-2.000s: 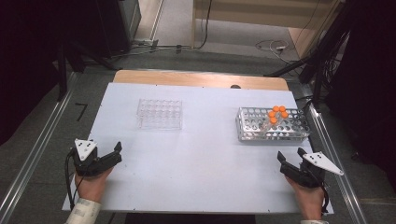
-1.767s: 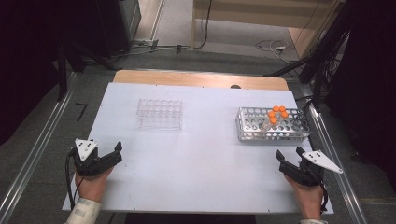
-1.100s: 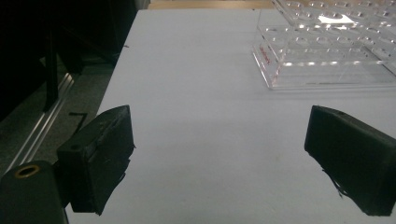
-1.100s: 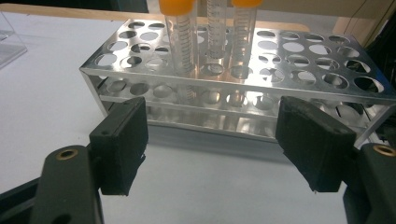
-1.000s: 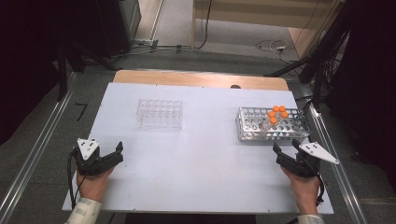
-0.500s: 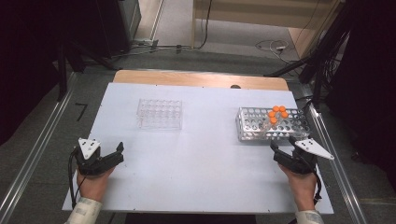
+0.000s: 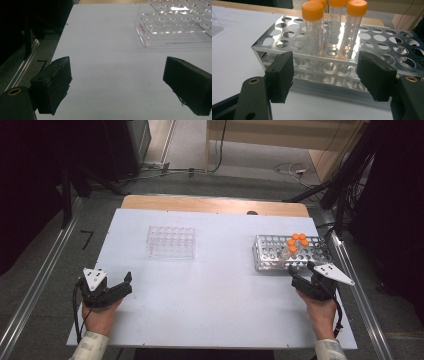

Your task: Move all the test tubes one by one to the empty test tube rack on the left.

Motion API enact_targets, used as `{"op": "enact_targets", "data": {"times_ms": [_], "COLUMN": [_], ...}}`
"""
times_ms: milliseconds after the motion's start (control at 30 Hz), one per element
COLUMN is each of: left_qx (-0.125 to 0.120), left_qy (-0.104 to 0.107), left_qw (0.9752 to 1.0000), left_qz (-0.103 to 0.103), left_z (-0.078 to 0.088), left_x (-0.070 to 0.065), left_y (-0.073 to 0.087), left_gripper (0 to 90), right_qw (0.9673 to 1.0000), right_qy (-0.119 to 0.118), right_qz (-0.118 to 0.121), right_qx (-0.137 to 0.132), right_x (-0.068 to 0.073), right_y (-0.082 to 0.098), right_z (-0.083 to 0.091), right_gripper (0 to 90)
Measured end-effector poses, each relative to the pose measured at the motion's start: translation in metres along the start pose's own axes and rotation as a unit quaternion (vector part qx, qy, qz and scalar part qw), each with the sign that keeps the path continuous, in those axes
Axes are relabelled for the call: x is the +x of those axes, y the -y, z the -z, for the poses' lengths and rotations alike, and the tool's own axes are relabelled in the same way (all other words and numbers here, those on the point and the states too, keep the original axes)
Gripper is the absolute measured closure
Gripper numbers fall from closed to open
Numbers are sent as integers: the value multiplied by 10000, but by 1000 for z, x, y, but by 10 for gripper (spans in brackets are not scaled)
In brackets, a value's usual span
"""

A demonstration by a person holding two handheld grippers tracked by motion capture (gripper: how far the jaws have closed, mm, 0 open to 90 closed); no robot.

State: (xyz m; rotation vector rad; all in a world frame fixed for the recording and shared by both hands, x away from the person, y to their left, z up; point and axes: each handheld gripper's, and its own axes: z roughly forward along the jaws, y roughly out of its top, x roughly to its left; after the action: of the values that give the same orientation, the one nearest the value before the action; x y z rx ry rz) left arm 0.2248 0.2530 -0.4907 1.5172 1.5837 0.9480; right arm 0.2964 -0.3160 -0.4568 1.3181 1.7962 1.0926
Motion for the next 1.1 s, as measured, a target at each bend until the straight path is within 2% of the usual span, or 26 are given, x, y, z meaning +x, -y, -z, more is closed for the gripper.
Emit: {"op": "enact_targets", "data": {"times_ms": [300, 333, 633, 1100], "left_qx": [8, 8, 37, 31], "left_qy": [-6, -8, -14, -5], "left_qw": [10000, 10000, 10000, 10000], "left_qz": [-12, -12, -17, -20], "left_z": [-1, -1, -2, -1], "left_x": [-1, -1, -1, -1], "left_y": [1, 1, 1, 1], "left_gripper": [89, 89, 89, 89], "right_qw": [9999, 9999, 9999, 9999], "right_qy": [-82, -64, -108, -118], "right_qz": [-18, -18, 3, 69], "right_qx": [-56, -84, -123, -10], "right_x": [2, 3, 6, 8], "right_y": [-7, -9, -14, -16], "right_z": [-14, -17, -30, -41], "right_gripper": [385, 436, 586, 707]}}
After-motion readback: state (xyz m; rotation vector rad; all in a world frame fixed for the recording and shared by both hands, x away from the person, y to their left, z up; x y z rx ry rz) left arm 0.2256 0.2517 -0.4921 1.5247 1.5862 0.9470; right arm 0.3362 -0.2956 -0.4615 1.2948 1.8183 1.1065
